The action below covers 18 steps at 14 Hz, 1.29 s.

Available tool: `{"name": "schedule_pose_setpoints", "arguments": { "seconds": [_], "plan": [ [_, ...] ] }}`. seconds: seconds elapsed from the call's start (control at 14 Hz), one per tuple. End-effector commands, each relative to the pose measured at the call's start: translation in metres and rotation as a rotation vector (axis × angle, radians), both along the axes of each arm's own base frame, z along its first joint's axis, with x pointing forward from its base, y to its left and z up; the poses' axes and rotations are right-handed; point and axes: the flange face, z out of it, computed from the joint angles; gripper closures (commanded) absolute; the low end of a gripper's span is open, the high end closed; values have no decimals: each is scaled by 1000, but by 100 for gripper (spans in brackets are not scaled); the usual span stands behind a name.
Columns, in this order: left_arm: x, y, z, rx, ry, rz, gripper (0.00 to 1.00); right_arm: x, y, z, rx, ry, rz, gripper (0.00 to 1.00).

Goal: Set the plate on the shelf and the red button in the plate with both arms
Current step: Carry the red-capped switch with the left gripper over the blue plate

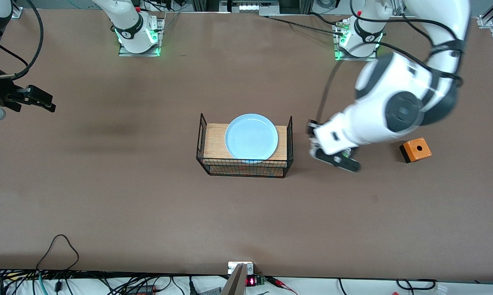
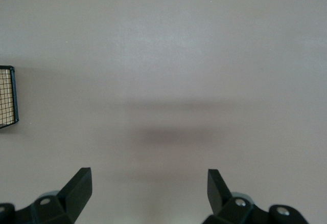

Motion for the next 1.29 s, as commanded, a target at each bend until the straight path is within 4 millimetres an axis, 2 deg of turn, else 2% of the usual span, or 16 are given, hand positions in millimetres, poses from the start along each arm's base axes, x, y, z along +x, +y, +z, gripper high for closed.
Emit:
{"name": "schedule_pose_setpoints", "arguments": {
  "seconds": [0.0,0.21,0.29,0.43,0.5,0.71,0.86,0.93,1.0,1.14,1.21],
  "plan": [
    [-5,-54,3,-17,-1,128,90,0,1,1,2,11,-5,0],
    [0,-105,-8,-76,-57,260,90,-1,2,1,1,18,0,0],
    [0,-113,-10,-86,-61,281,90,-1,2,1,1,19,0,0],
    [-11,-136,-20,-82,-51,297,89,-1,3,1,1,19,1,0],
    [-18,-147,-33,-60,-38,284,89,-1,3,1,1,19,1,0],
    [-17,-147,-69,38,-69,250,88,-1,3,0,1,21,3,0],
    [-33,-163,-97,82,-53,207,85,-1,3,0,1,22,6,0],
    [-44,-176,-105,90,-46,185,85,-3,3,0,3,33,1,0],
    [-45,-178,-107,98,-50,179,84,-3,3,-1,3,36,-4,0],
    [-44,-176,-108,106,-59,172,70,-3,4,0,3,34,-4,0],
    [-43,-175,-108,104,-57,171,43,-3,4,-1,1,36,-2,0]
  ]
}}
